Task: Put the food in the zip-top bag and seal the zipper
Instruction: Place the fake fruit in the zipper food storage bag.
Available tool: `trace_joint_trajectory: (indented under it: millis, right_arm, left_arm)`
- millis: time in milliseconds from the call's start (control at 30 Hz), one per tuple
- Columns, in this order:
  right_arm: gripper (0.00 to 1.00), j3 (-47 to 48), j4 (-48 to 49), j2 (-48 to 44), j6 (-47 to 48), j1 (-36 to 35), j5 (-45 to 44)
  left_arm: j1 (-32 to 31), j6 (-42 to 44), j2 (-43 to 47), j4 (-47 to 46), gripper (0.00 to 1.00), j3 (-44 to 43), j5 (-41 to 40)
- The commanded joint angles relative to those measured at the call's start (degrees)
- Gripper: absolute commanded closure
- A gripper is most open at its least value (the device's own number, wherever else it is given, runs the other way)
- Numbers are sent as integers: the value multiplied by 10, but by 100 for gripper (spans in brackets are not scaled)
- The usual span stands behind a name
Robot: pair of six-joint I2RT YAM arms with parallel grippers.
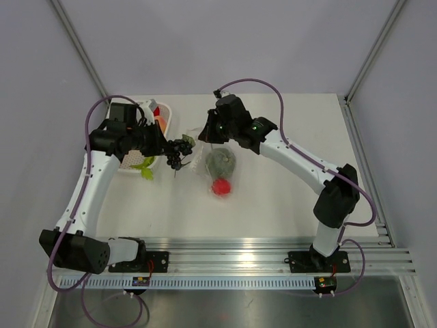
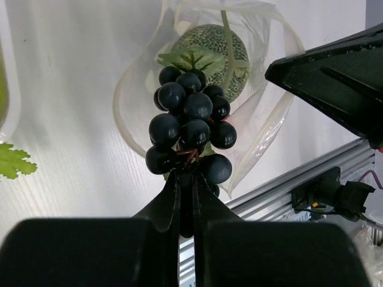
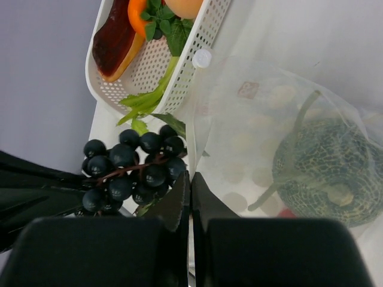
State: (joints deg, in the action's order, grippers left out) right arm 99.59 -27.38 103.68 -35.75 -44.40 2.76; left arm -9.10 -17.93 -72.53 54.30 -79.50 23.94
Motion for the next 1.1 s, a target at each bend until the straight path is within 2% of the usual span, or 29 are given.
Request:
trace_joint_trajectory:
  millis: [0,233,633,667,700,800,867,933,1067]
  right_arm:
    - [100,-5,45,-50,-13,-2,36]
    - [100,-16,44,-66,-11,-14,46]
    - [100,-36,45,-89,-12,-33,54]
    - [100,-38,44,-90,-12,-32,52]
    - [100,-40,44,-92,-13,-32,52]
    - [100,-48,46,-95,-12,-32,45]
    - [100,-49,42,-94,-12,-32,38]
    - [100,-51,41,-92,-9,-32,34]
    - [100,-52,41,-92,-9,-32,29]
  left_arm:
    - [-9,4,-11,-47,100,-4,53]
    - [-57,3,-74,-58,100,-29,71]
    - [-65,2,-166,-87,99,-44,49]
    - [-65,4,-169,-84,89,-43,51]
    - [-67,7,-170,-83,62,-40,54]
    - [-71,18,-160,-72,31,-33,50]
    - [-71,28,-140,-56,27,-35,41]
    - [-71,46,-121,-30,28,-39,25]
    - [-71,74,-73,3,35,-49,8]
